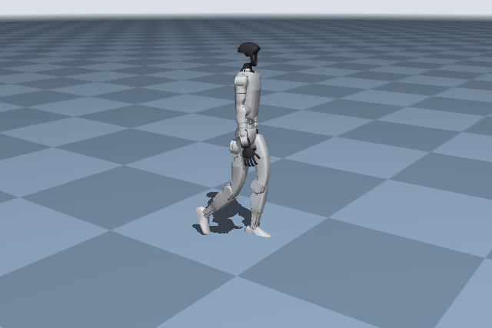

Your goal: Walk run

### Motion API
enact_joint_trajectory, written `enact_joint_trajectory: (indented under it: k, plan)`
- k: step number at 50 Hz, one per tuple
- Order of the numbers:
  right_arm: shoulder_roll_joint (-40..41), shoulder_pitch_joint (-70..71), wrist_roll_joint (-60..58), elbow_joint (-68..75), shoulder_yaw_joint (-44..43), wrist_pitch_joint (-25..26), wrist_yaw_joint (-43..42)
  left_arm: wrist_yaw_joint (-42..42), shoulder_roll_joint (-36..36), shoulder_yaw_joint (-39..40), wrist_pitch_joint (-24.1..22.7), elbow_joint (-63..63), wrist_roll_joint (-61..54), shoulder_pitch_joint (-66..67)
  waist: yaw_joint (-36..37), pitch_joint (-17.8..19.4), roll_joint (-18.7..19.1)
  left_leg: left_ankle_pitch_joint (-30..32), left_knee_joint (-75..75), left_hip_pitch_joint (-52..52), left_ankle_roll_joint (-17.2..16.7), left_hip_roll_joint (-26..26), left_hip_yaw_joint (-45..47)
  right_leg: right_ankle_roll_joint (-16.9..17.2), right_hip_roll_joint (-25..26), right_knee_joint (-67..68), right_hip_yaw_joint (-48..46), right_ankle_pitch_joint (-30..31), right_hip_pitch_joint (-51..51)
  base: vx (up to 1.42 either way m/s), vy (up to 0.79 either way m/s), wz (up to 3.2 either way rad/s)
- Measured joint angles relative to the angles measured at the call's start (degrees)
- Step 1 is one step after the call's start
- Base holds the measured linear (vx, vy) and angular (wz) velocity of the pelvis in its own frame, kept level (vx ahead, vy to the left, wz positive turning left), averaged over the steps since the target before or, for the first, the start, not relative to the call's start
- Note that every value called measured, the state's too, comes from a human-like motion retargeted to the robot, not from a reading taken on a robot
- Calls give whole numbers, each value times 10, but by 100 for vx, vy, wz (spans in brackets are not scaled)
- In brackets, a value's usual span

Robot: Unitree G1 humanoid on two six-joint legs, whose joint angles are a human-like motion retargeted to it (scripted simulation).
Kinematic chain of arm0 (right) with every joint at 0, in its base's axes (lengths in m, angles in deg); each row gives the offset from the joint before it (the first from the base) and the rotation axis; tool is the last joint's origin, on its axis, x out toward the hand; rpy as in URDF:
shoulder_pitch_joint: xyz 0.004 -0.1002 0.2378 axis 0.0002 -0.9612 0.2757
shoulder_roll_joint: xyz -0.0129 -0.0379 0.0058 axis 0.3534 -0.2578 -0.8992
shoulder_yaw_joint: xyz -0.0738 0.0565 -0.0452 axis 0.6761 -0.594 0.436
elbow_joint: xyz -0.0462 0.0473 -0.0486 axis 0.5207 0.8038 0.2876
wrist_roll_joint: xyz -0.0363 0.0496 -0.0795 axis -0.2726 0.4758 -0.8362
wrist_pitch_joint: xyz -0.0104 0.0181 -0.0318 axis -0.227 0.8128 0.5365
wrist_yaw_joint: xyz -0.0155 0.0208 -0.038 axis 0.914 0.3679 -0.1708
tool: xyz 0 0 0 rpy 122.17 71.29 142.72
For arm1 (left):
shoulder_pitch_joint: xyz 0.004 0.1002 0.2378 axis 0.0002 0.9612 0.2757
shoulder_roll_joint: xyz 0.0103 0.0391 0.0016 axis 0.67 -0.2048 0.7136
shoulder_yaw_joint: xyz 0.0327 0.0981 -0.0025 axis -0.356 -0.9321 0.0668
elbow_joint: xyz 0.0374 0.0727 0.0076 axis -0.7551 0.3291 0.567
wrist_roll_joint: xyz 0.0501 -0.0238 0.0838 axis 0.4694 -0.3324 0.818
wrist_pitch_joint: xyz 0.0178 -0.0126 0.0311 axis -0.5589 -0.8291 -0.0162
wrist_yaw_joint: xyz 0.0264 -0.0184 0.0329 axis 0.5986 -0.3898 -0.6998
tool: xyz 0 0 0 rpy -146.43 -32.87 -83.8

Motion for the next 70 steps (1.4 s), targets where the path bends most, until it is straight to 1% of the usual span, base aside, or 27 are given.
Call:
enact_joint_trajectory:
  k: [4, 7, 11, 15, 18, 20, 22, 23, 24, 25, 27, 30, 32, 35, 37, 40, 43, 48, 52, 55, 58, 60, 62, 63, 65, 67, 70]
  plan:
    - [-6, -31, -34, 2, -8, -3, -21, 6, 9, -13, -16, -20, -23, -53, -32, -8, 25, -8, -47, 55, 1, 21, 28, 35, 11, 147, 16, -33, -141, 66, 5, -24]
    - [-5, -50, -38, 5, -26, -5, -33, -6, 20, -7, -22, -38, -26, -102, -71, -6, 22, -12, -77, 93, 5, 11, 44, 60, 7, 143, 12, -61, -231, 69, 1, 26]
    - [-5, -72, -17, 15, -46, 1, -20, -26, 37, -3, -30, -56, -42, -155, -114, -10, 3, -29, -99, 132, 21, -24, 38, 67, -35, 0, -16, -86, -299, 63, -3, 42]
    - [-4, -88, -2, 28, -60, 12, -9, -33, 51, 2, -39, -76, -44, -196, -154, 2, -31, -61, -105, 192, 56, -76, 0, 110, -35, -237, 50, -78, -323, 73, -12, 65]
    - [-1, -101, 1, 30, -67, 14, -5, -38, 52, 4, -45, -85, -43, -210, -166, 4, -35, -78, -108, 239, 56, -76, -22, 133, -26, -329, 75, -77, -333, 79, -16, 45]
    - [0, -103, 4, 33, -70, 20, 0, -41, 51, 4, -47, -89, -44, -210, -164, 2, -39, -76, -107, 263, 50, -78, -36, 128, -26, -331, 64, -70, -337, 99, -26, 11]
    - [2, -98, 6, 32, -72, 23, 3, -42, 47, 6, -50, -92, -43, -201, -160, -7, -41, -59, -100, 275, 42, -76, -31, 84, -31, -294, 42, -59, -342, 74, -20, -3]
    - [3, -96, 7, 31, -70, 22, 3, -45, 45, 7, -50, -91, -40, -195, -161, -11, -44, -44, -92, 280, 37, -77, -29, 75, -44, -278, 6, -48, -339, 81, -22, 13]
    - [4, -94, 8, 31, -68, 21, 4, -45, 43, 9, -48, -87, -35, -185, -163, -14, -48, -19, -80, 287, 32, -77, -25, 64, -46, -260, 15, -43, -337, 90, -24, 26]
    - [4, -93, 9, 32, -65, 21, 5, -45, 41, 10, -46, -84, -30, -173, -165, -15, -52, 11, -66, 294, 28, -76, -22, 53, -41, -242, 45, -40, -336, 97, -24, 35]
    - [8, -87, 9, 36, -63, 24, 1, -33, 32, 7, -47, -77, -20, -135, -165, -23, -55, 107, -10, 285, 25, -60, 13, 39, -53, -209, 44, -80, -321, 103, -24, 31]
    - [13, -72, 17, 32, -52, 21, -2, -10, 19, 15, -47, -56, 1, -85, -149, -29, -92, 226, 130, 237, 50, -66, 85, 32, -73, -231, 60, -122, -260, 86, -23, -2]
    - [15, -53, 28, 26, -40, 18, 1, 7, 20, 16, -43, -34, 2, -62, -141, -25, -116, 212, 247, 183, 64, -63, 119, 30, -86, -241, 60, -141, -229, 79, -24, 14]
    - [13, -19, 30, 13, -26, 19, 1, 19, 16, 27, -30, -7, -2, -30, -124, -18, -143, 135, 355, 105, 71, -20, 186, 27, -98, -257, 53, -162, -190, 66, -18, 18]
    - [10, 4, 26, 3, -17, 20, -2, 21, 11, 34, -24, 7, -7, -9, -106, -12, -147, 112, 367, 50, 44, -29, 172, 22, -85, -280, 49, -168, -159, 61, -13, -10]
    - [1, 37, 21, -18, -1, 18, 0, 18, 8, 42, -15, 20, -10, 22, -90, -3, -134, 70, 320, -18, 22, -37, 153, 17, -53, -313, 36, -179, -114, 63, -14, -7]
    - [-5, 61, 24, -39, 8, 16, 6, 20, 10, 43, -8, 30, -3, 50, -76, 5, -114, 62, 191, -54, 3, -30, 152, 12, -14, -338, 29, -192, -70, 70, -14, -15]
    - [-7, 95, 44, -55, 6, 12, 4, 18, 6, 45, 0, 39, 10, 71, -42, 29, -74, 75, -49, -68, -58, -43, 37, 7, 50, -367, 40, -219, 13, 71, -7, -44]
    - [-3, 100, 56, -51, 3, 14, 11, 13, 6, 44, 6, 46, 9, 69, -22, 32, -71, 88, -88, -83, -46, -50, 18, 20, 53, -369, 61, -226, 66, 84, 0, -49]
    - [4, 84, 53, -43, -3, 8, 12, 12, 6, 43, 9, 47, 4, 54, -21, 19, -65, 101, -36, -88, -15, -56, 22, 39, 49, -342, 61, -200, 83, 82, 6, -35]
    - [5, 49, 38, -29, -3, 9, 20, 9, 2, 36, 8, 39, -2, 37, -3, 6, -63, 61, 13, -83, 9, -37, 43, 48, 28, -262, 57, -98, 73, 100, 11, -77]
    - [7, 26, 19, -22, -8, 9, 16, 11, -2, 33, 4, 27, -3, 22, 3, 2, -43, 25, 18, -53, 19, -15, 45, 38, 9, -174, 18, -6, 51, 76, 11, -71]
    - [5, 8, 10, -14, -8, 10, 10, 5, -3, 31, -1, 13, -8, 3, -4, 0, -17, 10, 1, -17, 28, 1, 43, 24, 6, -60, 4, 52, 8, 82, 15, -53]
    - [3, 2, 8, -9, -7, 10, 8, -2, -1, 35, -2, 7, -13, -10, -7, -5, -8, 3, -5, -5, 28, 10, 46, 9, 2, 0, 0, 58, -25, 63, 11, -55]
    - [3, -8, 3, -1, -7, 13, 5, -10, 5, 53, -4, -3, -23, -39, -18, -9, 6, -6, -24, 20, 25, 21, 49, 3, 1, 99, 4, 19, -96, 53, 5, -39]
    - [5, -15, 1, 5, -11, 18, 6, -15, 17, 66, -5, -12, -38, -74, -43, -9, 7, -8, -51, 45, 24, 19, 54, 29, -10, 151, 1, -12, -165, 56, 1, 22]
    - [7, -32, 3, 8, -23, 18, 3, -25, 39, 59, -11, -30, -54, -119, -81, -10, 3, -11, -83, 78, 32, 5, 59, 55, -6, 135, 3, -49, -251, 77, -1, 59]
